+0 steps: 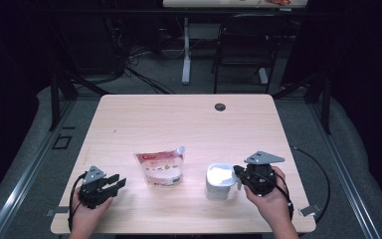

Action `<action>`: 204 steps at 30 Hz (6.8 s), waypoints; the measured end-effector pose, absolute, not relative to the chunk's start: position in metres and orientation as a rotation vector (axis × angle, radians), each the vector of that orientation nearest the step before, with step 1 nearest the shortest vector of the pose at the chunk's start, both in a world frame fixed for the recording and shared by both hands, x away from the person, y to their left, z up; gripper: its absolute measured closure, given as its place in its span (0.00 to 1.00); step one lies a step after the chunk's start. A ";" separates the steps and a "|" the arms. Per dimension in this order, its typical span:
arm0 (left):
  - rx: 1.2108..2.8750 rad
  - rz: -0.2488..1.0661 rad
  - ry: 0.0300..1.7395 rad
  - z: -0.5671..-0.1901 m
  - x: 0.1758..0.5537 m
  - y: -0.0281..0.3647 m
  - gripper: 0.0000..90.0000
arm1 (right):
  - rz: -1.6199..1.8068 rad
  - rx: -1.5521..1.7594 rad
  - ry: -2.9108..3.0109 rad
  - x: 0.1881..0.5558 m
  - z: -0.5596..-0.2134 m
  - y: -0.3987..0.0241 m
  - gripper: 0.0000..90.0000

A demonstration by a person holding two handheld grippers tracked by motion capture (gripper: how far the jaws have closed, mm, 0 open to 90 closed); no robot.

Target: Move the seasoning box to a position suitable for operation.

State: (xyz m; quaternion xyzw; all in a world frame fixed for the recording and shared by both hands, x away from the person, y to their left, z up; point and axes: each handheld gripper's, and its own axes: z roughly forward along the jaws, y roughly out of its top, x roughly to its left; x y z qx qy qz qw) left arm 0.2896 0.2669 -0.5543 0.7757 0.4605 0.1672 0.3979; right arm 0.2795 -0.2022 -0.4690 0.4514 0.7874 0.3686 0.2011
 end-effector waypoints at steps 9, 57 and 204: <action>1.966 0.426 1.163 -0.554 0.290 0.267 0.71 | 1.028 1.262 2.208 0.279 -0.471 -0.201 1.00; 1.958 0.431 1.167 -0.554 0.289 0.268 0.71 | 1.367 1.491 2.136 0.283 -0.486 -0.230 1.00; 1.959 0.439 1.154 -0.552 0.288 0.267 0.69 | 1.159 1.355 2.197 0.265 -0.542 -0.235 0.89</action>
